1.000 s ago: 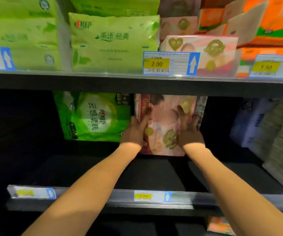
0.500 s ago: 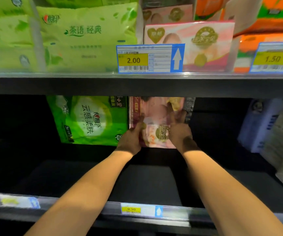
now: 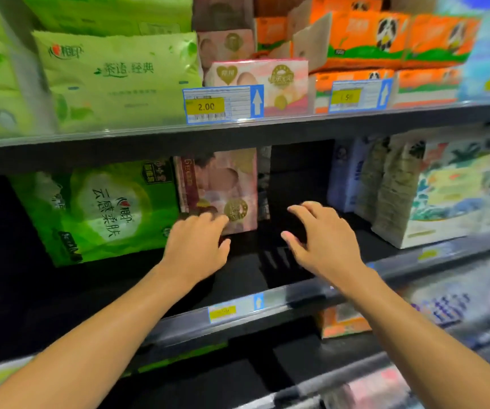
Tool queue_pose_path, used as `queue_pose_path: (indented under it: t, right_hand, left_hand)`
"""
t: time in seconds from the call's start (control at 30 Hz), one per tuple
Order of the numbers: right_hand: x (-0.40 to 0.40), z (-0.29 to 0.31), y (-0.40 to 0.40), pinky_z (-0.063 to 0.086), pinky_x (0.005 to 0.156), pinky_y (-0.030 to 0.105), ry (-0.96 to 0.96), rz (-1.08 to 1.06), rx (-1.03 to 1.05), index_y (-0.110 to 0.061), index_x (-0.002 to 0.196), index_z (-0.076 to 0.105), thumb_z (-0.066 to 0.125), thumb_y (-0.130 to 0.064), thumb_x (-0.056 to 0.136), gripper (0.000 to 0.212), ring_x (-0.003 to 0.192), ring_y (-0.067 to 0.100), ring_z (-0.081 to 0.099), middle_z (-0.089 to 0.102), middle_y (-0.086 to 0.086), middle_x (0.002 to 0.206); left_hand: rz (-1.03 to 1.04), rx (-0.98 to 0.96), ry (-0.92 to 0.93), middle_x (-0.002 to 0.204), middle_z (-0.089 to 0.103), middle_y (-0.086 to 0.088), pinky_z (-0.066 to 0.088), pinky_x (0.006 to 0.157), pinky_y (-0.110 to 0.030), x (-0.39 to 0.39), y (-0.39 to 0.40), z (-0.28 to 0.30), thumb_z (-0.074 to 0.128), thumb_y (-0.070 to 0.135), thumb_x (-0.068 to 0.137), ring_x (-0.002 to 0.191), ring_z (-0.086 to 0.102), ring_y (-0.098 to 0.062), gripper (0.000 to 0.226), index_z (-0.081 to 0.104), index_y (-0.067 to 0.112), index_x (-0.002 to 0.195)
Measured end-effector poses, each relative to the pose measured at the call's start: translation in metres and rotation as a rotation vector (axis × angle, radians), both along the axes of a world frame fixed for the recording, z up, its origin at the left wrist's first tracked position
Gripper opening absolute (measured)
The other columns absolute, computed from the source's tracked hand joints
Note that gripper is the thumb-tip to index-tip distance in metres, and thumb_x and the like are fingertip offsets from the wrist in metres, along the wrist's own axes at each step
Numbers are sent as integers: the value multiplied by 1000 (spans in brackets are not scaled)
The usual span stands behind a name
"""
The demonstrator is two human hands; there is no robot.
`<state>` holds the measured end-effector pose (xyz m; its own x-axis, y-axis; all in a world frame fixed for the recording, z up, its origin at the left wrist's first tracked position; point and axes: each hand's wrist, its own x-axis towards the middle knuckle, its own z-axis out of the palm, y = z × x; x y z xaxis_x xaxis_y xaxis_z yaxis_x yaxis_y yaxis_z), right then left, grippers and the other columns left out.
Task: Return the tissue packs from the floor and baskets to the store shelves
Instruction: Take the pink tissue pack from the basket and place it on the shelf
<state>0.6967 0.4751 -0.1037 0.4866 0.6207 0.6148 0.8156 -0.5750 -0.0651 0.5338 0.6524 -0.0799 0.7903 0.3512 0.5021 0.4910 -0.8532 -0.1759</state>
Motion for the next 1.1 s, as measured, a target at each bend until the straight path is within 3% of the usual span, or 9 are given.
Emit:
queue_pose_path:
  t: [0.1,0.2,0.37,0.53,0.7,0.83,1.0,1.1]
  right_hand:
    - [-30,-9,-52,51,78,42,-43,-71,2,-23,132,57,55,-50,89,52,109,30,58,58,1,128]
    - [-58,-18,-108,52,81,43,-90,-179,22,-23,131,59,56,-48,86,51,111,29,58,61,1,126]
    - [-101,-35,-209,52,78,43,-52,-408,-17,-20,130,59,55,-45,85,52,107,32,60,62,4,125]
    - [-136,-76,-308,53,81,45,35,-636,-54,-21,130,59,57,-47,84,53,108,34,60,62,5,126]
    - [-158,-121,-380,50,78,44,148,-836,-116,-21,134,56,56,-48,85,56,109,35,59,60,8,130]
    - [-156,-160,-423,51,84,46,238,-908,-91,-23,134,53,64,-44,85,55,112,36,57,59,10,132]
    - [-133,-219,-463,51,85,47,400,-941,-83,-22,135,52,57,-48,86,56,116,37,55,58,12,134]
    - [-118,-268,-474,50,87,47,533,-926,-79,-22,137,51,55,-47,86,57,117,36,54,56,12,134]
  left_hand:
    - [-219,48,12,113,67,-8,51,82,-43,-2,-32,-2,72,42,84,104,64,-31,38,73,16,111]
    - [-397,18,-47,115,69,-11,54,83,-46,-4,-74,-12,78,36,79,105,66,-33,44,73,12,114]
    - [-621,-54,-48,108,68,-10,51,79,-44,6,-143,-39,63,39,78,98,63,-34,46,69,12,115]
    - [-789,-83,48,113,66,-13,51,79,-45,34,-213,-82,59,40,76,96,63,-37,50,69,13,116]
    - [-916,-55,147,110,62,-9,47,75,-44,60,-282,-124,60,42,78,96,59,-35,46,64,15,116]
    - [-1017,-71,198,112,64,-12,46,77,-44,88,-330,-163,66,37,82,97,60,-36,47,64,12,122]
    - [-1052,-108,342,114,64,-16,48,80,-47,121,-380,-223,75,34,78,101,62,-39,54,63,10,125]
    - [-1052,-166,417,114,63,-15,45,81,-46,132,-400,-271,63,38,80,101,61,-38,53,63,10,125]
